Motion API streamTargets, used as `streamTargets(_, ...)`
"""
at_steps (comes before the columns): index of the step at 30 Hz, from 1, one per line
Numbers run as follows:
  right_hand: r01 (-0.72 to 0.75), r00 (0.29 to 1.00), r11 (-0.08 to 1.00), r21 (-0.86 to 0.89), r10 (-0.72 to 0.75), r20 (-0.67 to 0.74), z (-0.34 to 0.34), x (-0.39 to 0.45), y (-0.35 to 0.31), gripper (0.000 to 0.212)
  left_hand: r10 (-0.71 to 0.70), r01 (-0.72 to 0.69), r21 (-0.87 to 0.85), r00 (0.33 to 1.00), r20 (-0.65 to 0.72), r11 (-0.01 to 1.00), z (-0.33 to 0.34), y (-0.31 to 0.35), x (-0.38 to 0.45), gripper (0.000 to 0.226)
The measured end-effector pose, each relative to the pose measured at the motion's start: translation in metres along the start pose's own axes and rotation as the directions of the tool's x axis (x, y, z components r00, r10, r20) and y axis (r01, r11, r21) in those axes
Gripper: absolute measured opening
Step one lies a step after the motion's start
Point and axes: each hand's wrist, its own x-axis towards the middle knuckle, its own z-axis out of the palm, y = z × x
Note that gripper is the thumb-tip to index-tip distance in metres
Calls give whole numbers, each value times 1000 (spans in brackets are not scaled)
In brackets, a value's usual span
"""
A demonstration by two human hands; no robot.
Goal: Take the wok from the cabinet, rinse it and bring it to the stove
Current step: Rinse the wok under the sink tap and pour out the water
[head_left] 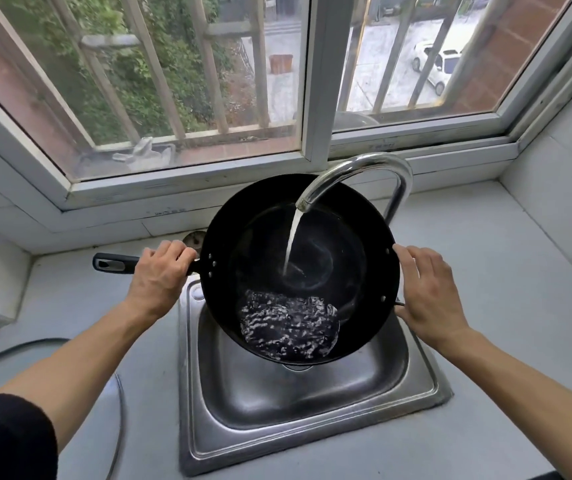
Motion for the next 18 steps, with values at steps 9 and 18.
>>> streamTargets(9,32,997,996,82,-27,-65,22,21,-26,99,-13,18,78,998,-68,997,-21,-33,-21,16)
streamTargets(18,86,993,990,112,-75,-95,41,42,-52,102,-42,56,133,993,-108,989,-43,-58,-45,21)
